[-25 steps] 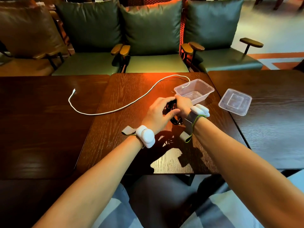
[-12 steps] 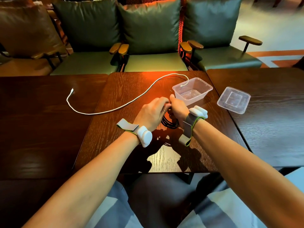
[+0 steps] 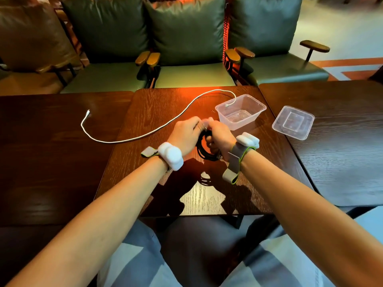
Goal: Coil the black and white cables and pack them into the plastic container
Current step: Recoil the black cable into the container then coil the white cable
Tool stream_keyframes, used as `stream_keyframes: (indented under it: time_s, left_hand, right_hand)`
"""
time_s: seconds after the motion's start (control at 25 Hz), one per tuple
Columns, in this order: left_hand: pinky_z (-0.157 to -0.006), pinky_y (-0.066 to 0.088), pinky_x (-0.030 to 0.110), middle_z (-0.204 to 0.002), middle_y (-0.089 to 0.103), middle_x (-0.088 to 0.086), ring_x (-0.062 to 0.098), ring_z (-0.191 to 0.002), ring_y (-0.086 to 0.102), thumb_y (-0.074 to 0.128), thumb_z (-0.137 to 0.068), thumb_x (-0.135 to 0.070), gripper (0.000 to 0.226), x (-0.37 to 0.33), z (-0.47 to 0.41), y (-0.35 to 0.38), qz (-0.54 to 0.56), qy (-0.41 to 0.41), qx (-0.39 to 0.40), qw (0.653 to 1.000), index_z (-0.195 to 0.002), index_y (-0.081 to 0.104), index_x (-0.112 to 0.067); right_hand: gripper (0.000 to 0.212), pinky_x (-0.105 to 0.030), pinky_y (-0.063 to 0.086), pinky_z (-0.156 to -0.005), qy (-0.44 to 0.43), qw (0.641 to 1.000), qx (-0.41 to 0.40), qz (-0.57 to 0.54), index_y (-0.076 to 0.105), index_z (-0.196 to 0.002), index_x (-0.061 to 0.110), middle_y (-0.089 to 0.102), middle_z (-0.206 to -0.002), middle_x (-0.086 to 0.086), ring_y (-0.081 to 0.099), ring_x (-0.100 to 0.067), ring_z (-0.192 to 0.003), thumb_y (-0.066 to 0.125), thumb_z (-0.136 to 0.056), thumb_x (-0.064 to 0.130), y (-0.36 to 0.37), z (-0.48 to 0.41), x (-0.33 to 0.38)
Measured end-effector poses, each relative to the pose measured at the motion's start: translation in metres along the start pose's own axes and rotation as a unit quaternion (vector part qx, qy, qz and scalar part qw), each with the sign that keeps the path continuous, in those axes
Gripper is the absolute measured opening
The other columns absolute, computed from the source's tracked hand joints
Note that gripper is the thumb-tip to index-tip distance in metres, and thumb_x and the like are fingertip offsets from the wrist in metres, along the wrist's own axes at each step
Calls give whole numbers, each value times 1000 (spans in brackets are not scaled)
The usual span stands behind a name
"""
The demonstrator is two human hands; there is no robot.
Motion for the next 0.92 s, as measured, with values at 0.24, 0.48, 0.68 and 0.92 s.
stream_keyframes:
  time_s: [0.24, 0.48, 0.68, 0.92]
  left_hand:
    - [-61, 50, 28, -73, 53, -8, 12, -72, 54, 60, -92, -55, 29, 9, 12, 13, 481, -454, 168, 731, -86, 59, -27]
    - [-56, 42, 21, -82, 53, -4, 11, -74, 48, 58, -92, -51, 29, 11, 34, 27, 560, -471, 176, 659, -82, 57, -24]
    - [-45, 44, 21, -84, 68, 4, 16, -63, 61, 39, -96, -68, 55, 9, 21, 34, 379, -368, 43, 848, -102, 65, -20]
    - [-63, 35, 31, -75, 60, 6, 26, -68, 56, 47, -102, -17, 24, 13, 17, 23, 8, -53, 80, 995, -83, 60, -10]
  right_hand:
    - [36, -45, 43, -74, -257, 946, -104, 171, 41, -88, 18, 48, -72, 2, 48, -23, -70, 25, -104, 46, 3, 3, 16]
    - [39, -49, 43, -56, -352, 887, -104, 281, 38, -97, 18, 56, -67, -9, 52, -37, -60, 19, -100, 52, 9, 1, 15]
    - [39, -46, 45, -68, -267, 901, -114, 322, 39, -95, 18, 61, -83, -13, 60, -39, -77, 21, -100, 53, -1, -15, 9]
    - [67, -39, 38, -65, -237, 908, -123, 322, 38, -82, 26, 58, -71, 1, 56, -20, -65, 8, -81, 86, -14, -18, 4]
Point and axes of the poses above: each hand's wrist, its own z-axis away from the middle knuckle, its own y-axis out of the palm, x = y × z, the point moved 3 cm from there along -z, towards the middle knuckle
